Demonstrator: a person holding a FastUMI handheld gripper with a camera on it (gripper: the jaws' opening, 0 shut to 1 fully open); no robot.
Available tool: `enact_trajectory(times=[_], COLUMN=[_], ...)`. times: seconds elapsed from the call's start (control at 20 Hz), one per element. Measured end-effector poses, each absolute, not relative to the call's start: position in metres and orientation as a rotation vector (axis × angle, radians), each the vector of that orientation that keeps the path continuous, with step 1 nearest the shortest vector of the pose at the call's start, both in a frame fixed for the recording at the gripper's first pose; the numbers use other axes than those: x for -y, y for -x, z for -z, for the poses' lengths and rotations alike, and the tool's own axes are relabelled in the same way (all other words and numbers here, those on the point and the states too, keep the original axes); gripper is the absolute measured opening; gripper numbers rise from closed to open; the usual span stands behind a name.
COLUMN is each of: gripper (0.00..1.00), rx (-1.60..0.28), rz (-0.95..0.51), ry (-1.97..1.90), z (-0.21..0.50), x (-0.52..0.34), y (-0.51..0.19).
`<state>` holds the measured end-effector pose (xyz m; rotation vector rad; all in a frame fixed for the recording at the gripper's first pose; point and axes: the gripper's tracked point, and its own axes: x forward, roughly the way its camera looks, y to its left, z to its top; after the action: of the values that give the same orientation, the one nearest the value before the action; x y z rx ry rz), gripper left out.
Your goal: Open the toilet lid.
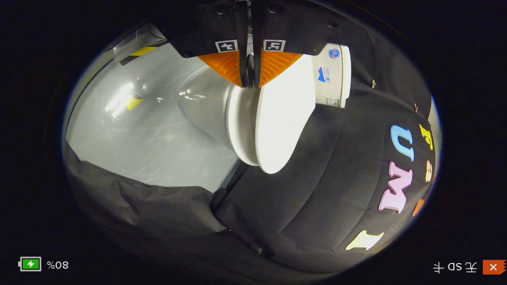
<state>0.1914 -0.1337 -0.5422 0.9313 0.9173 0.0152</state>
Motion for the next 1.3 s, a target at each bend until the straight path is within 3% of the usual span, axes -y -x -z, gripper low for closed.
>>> enact_trajectory(times=[0.8, 1.3], gripper=[0.05, 0.06], rx=[-0.731, -0.642], rz=[0.023, 0.089], ry=[-0.509, -0.314], z=[0.343, 0.290], x=[0.040, -0.019], y=[-0.213, -0.214])
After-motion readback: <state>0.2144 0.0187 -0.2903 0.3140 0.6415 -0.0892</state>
